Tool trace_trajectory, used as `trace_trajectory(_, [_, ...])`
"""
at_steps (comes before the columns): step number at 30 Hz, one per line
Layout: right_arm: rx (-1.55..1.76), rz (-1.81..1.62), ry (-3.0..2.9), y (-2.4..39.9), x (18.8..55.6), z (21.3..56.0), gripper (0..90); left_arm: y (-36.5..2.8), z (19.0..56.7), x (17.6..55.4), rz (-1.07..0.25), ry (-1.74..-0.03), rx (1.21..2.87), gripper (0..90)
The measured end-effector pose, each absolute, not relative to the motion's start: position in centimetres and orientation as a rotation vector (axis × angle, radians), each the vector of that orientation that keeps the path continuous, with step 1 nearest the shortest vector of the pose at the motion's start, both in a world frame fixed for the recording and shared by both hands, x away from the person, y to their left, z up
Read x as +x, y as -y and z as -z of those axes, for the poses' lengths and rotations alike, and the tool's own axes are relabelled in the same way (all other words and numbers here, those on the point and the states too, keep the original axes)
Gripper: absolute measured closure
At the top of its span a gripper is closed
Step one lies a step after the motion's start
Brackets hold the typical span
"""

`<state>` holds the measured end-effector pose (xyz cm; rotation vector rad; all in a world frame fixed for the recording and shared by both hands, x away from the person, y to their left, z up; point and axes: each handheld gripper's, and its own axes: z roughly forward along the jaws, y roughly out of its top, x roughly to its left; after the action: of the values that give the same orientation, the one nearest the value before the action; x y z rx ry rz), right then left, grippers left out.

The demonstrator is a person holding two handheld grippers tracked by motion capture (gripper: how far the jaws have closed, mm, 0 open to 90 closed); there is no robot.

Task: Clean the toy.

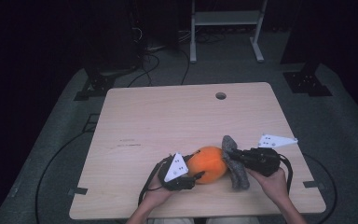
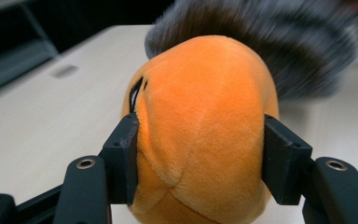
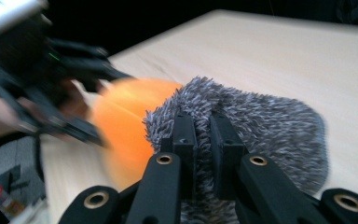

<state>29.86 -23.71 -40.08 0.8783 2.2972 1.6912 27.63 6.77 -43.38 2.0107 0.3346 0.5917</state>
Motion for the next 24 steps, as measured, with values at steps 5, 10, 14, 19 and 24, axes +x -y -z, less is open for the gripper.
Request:
trace_trajectory(5, [0.711, -1.664, -2.373, 19.7, 28.7, 39.3, 81.6, -6.6, 43.7, 27.3, -0.599, -0.259, 2.042, 33.9])
trace_trajectory(10, [0.757, -1.617, -2.439, 18.7, 29.2, 41.2, 81.7, -8.0, 44.1, 28.3, -0.398, -0.406, 1.948, 22.3])
trace_trajectory(14, [0.781, -1.590, -2.432, 19.3, 29.5, 41.3, 81.8, -7.8, 44.1, 28.3, -0.401, -0.423, 1.946, 34.4])
trace_trajectory(19, [0.755, -1.610, -2.389, 19.1, 28.8, 40.2, 81.8, -7.2, 44.1, 27.8, -0.456, -0.355, 1.967, 40.4])
trace_trajectory(24, [0.687, -1.559, -2.438, 17.8, 28.6, 40.2, 81.8, -7.5, 44.2, 27.6, -0.448, -0.344, 1.985, 43.4])
